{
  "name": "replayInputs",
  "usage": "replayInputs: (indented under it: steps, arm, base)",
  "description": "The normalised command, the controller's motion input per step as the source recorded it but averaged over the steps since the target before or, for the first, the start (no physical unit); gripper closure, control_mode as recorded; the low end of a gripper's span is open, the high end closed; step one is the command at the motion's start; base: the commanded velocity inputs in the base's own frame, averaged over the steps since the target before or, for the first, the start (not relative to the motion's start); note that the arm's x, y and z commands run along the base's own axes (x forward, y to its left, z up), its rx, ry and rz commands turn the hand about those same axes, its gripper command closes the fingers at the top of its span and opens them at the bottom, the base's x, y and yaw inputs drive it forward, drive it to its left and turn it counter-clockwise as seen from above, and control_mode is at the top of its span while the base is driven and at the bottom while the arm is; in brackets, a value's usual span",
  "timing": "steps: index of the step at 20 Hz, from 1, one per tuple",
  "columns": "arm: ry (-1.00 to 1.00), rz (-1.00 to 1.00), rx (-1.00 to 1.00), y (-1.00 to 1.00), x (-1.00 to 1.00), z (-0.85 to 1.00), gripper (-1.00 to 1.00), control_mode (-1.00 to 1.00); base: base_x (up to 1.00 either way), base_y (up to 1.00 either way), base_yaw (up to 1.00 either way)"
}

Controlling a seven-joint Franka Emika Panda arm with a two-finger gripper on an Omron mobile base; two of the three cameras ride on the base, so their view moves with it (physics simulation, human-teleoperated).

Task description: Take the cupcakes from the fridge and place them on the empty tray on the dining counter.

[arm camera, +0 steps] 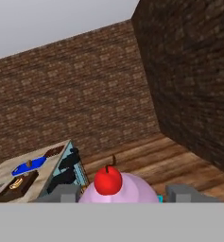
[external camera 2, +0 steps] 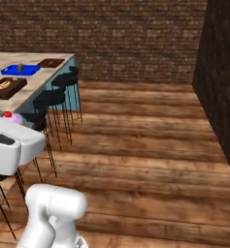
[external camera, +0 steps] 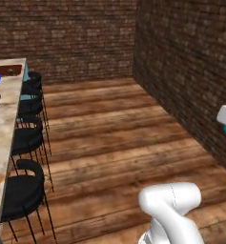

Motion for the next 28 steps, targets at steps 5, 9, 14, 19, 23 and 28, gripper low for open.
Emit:
replayInputs:
  steps: [5, 9, 14, 19, 23, 28]
  arm:
    - [0.0, 0.0, 0.0, 0.0, 0.0, 0.0, 1.0, 1.0]
    - [0.0, 0.0, 0.0, 0.0, 0.0, 0.0, 1.0, 1.0]
    - [0.0, 0.0, 0.0, 0.0, 0.0, 0.0, 1.0, 1.0]
    - [0.0, 0.0, 0.0, 0.0, 0.0, 0.0, 1.0, 1.0]
    - [0.0, 0.0, 0.0, 0.0, 0.0, 0.0, 1.0, 1.0]
    - [0.0, 0.0, 0.0, 0.0, 0.0, 0.0, 1.0, 1.0]
  base:
    - [1.0, -0.22, 0.4]
    - [1.0, -0.37, 0.34]
    - [1.0, -0.91, 0.08]
    - [1.0, -0.7, 0.02]
    - [1.0, -0.17, 0.11]
    - [1.0, 0.0, 0.13]
